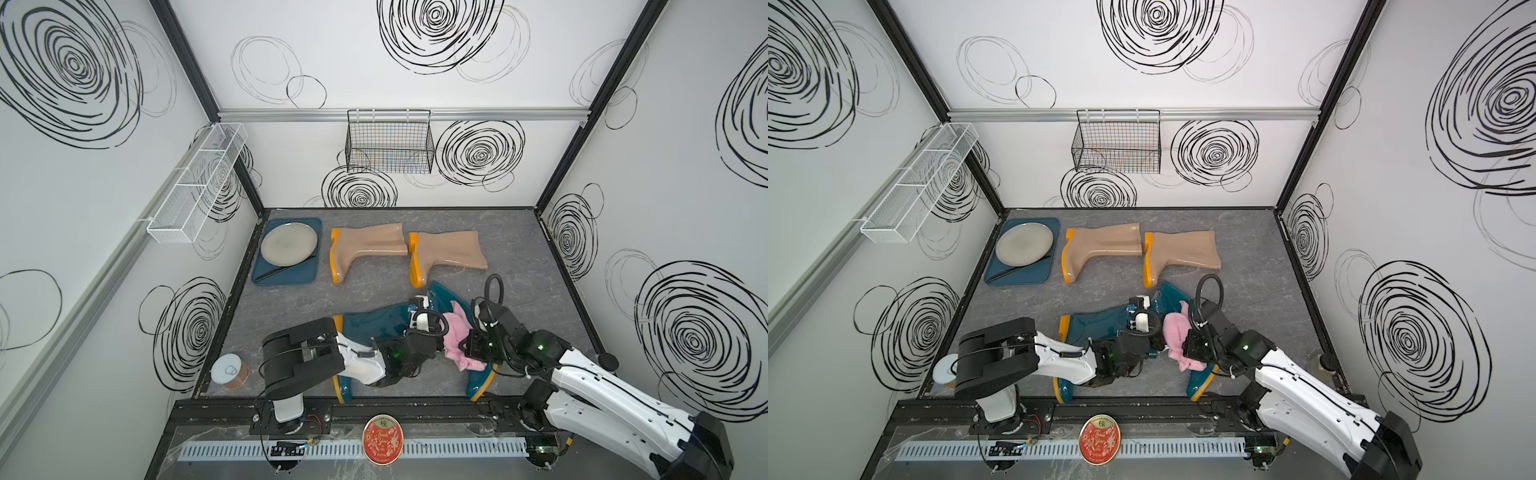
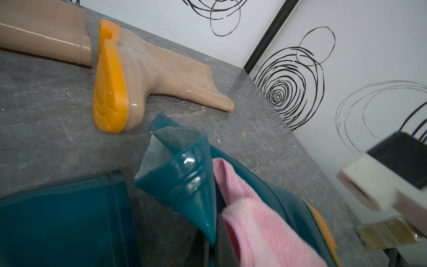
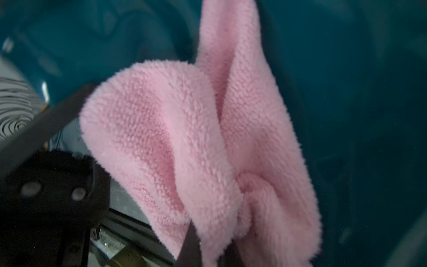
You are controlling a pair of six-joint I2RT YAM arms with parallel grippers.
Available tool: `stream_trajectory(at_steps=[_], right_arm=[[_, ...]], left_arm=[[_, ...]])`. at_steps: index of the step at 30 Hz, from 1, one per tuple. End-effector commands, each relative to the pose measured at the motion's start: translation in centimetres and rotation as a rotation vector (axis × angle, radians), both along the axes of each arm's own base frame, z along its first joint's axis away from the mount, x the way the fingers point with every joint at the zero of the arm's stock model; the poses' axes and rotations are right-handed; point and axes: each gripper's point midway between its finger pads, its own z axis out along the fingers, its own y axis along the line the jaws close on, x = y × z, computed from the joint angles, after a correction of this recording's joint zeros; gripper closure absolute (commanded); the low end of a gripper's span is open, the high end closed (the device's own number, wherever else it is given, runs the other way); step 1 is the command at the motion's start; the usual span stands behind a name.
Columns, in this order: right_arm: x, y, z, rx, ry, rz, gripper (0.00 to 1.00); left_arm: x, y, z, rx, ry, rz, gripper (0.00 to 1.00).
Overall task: Wipe the rubber boots with a cloth
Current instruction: Wipe the dirt off the rubber boot.
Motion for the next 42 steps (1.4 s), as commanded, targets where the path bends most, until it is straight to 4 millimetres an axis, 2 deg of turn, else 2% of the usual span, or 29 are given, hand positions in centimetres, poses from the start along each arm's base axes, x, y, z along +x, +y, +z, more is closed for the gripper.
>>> stream_trajectory(at_steps=[1,3,5,7,10,13,14,16,20,25,27,30,32,36,38,40,42], right_arm=[[-2.3,0.9,0.5,0.018,0.029,-0.009,1.0],[-3.5,2.6,0.5,0.054,0.027,0.063,1.0],[-3.3,2.5,-0.1,0.014,0.013,0.072,1.0],[-1.7,0.5,-0.6,-0.088,-0.031,-0.011,1.0],[1.2,-3.2,-0.3,-0.199,-0.075,-0.131,1.0],[3.7,-6.2,0.2,-0.195,-0.071,-0.252,1.0],[4.4,-6.3,0.4,-0.167,-0.083,-0.261,1.0],[6.0,-5.2,0.9,-0.06,-0.102,-0.248,1.0],[9.2,-0.6,3.0,0.12,-0.153,-0.167,1.0],[13.4,4.3,7.2,0.234,-0.199,-0.086,1.0],[14.5,5.3,8.0,0.233,-0.187,-0.062,1.0],[14.8,5.4,7.2,0.192,-0.144,-0.058,1.0],[14.0,3.5,5.4,0.134,-0.133,-0.129,1.0],[10.8,-3.4,-0.7,-0.081,-0.051,-0.303,1.0],[9.1,-7.0,-2.9,-0.176,-0.01,-0.392,1.0],[8.4,-10.1,-3.3,-0.225,-0.011,-0.464,1.0],[8.6,-12.5,-2.7,-0.247,-0.046,-0.524,1.0]], left_arm=[[0.2,-0.7,2.2,-0.092,-0.039,0.002,1.0],[0.2,-0.6,2.1,-0.096,-0.039,0.005,1.0],[0.3,-0.6,2.1,-0.1,-0.037,0.007,1.0],[0.2,-0.8,2.1,-0.104,-0.033,-0.003,1.0],[0.0,-1.0,2.1,-0.098,-0.032,-0.01,1.0],[-0.2,-0.8,2.2,-0.098,-0.033,-0.008,1.0],[-0.2,-0.7,2.2,-0.099,-0.033,-0.006,1.0],[-0.4,-0.6,2.0,-0.101,-0.028,-0.005,1.0],[-0.6,-0.9,1.8,-0.108,-0.02,-0.012,1.0],[-0.7,-1.5,2.0,-0.096,-0.022,-0.026,1.0],[-0.8,-1.5,2.0,-0.094,-0.023,-0.026,1.0],[-0.8,-1.4,1.8,-0.085,-0.02,-0.023,1.0],[-0.8,-1.2,1.8,-0.084,-0.021,-0.019,1.0],[-0.6,-1.1,1.8,-0.09,-0.023,-0.014,1.0],[-0.5,-1.3,1.8,-0.094,-0.023,-0.017,1.0],[-0.4,-1.4,1.9,-0.1,-0.024,-0.021,1.0],[-0.3,-1.6,2.1,-0.104,-0.025,-0.023,1.0]])
